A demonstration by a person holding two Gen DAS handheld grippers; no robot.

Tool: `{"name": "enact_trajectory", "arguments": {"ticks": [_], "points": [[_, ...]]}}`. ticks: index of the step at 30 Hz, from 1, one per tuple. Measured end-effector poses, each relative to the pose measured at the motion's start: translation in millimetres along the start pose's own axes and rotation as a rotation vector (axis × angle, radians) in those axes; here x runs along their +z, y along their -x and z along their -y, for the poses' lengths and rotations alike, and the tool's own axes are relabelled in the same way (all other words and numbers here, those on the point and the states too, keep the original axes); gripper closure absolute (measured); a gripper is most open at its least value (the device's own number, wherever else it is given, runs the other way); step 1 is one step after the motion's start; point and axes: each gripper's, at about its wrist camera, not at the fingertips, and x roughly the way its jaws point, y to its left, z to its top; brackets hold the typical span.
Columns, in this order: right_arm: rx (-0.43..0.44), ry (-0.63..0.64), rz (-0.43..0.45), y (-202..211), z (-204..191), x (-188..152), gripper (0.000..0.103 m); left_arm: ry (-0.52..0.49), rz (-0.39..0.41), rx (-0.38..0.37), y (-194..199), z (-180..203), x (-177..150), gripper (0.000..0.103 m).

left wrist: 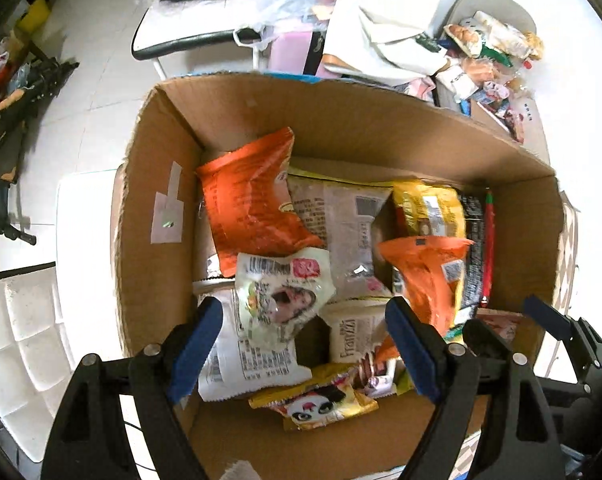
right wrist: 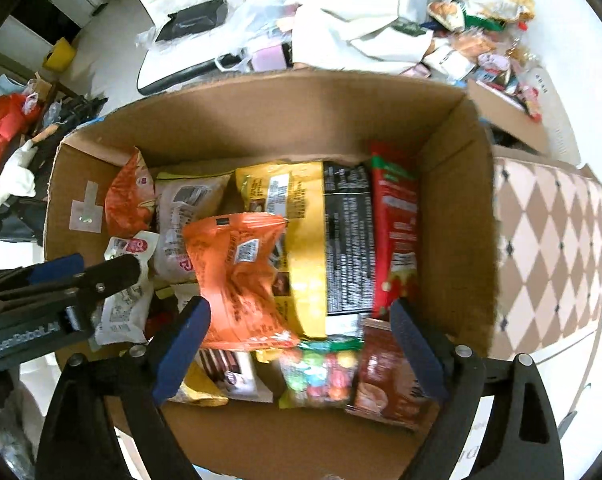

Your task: Organize snacks

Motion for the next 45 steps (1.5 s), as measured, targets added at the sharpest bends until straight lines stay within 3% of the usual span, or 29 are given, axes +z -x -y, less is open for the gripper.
{"name": "enact_trajectory", "arguments": {"ticks": [8,15,22,35,45], "points": [[-0.019,-0.018,0.056,28.0,10.4,-20.4,0.009,-0.017,0.100,0.032,30.6,8.0,-19.7,0.020],[-0.027,-0.030,0.150,69.6,17.1,-51.6,0.008,-0.043,0.229,0.070,69.5,19.2,-66.0,0.020],[-0.053,-0.016,0.258,115.2,20.7,-103.4,0.008,-0.041,0.351,0.078,105.1,29.2,-121.1,0.020],[-0.017,-0.001,0.399,202.0,24.8,-209.3,0.008,-0.058,0.553,0.132,178.5,41.1,-224.2,0.020],[-0.012,-0.011,0.485,263.8,37.4,-283.9,0.008,-0.064,0.610,0.118,217.8,49.6,-288.8,0.020]]}}
